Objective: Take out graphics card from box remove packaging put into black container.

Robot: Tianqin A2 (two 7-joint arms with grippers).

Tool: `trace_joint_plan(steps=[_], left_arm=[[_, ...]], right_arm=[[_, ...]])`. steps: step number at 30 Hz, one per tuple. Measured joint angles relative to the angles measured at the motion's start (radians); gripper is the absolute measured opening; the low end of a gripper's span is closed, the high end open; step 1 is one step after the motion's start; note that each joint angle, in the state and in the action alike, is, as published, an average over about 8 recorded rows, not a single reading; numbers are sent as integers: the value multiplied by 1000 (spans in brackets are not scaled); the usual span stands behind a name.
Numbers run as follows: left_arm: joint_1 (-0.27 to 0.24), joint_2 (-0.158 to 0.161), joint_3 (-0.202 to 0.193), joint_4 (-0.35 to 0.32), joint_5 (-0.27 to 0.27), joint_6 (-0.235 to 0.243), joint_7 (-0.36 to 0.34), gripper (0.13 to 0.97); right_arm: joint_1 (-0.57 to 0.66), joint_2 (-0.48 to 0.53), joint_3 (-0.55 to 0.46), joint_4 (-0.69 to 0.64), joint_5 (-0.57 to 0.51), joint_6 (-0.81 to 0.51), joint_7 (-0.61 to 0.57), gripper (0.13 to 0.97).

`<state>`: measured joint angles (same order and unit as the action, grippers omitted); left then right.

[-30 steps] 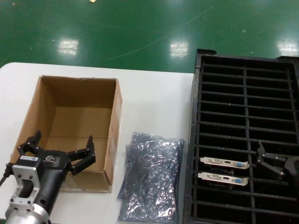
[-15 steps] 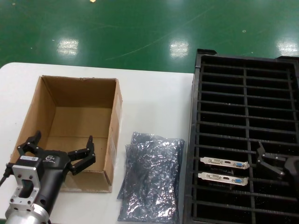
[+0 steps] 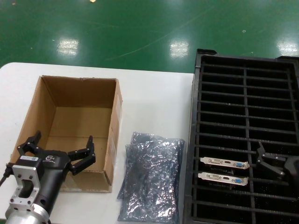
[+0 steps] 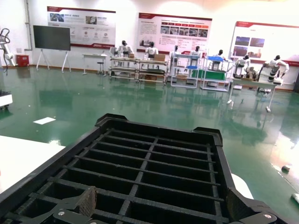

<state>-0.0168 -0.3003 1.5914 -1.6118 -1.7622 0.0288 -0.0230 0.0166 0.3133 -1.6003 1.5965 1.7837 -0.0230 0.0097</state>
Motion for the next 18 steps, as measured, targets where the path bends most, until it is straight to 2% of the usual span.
trace_joint_plan(steps=[18], left_arm=[[0, 0, 0, 0, 0, 0, 0, 966]], right_arm=[[0, 0, 0, 0, 0, 0, 0, 966]])
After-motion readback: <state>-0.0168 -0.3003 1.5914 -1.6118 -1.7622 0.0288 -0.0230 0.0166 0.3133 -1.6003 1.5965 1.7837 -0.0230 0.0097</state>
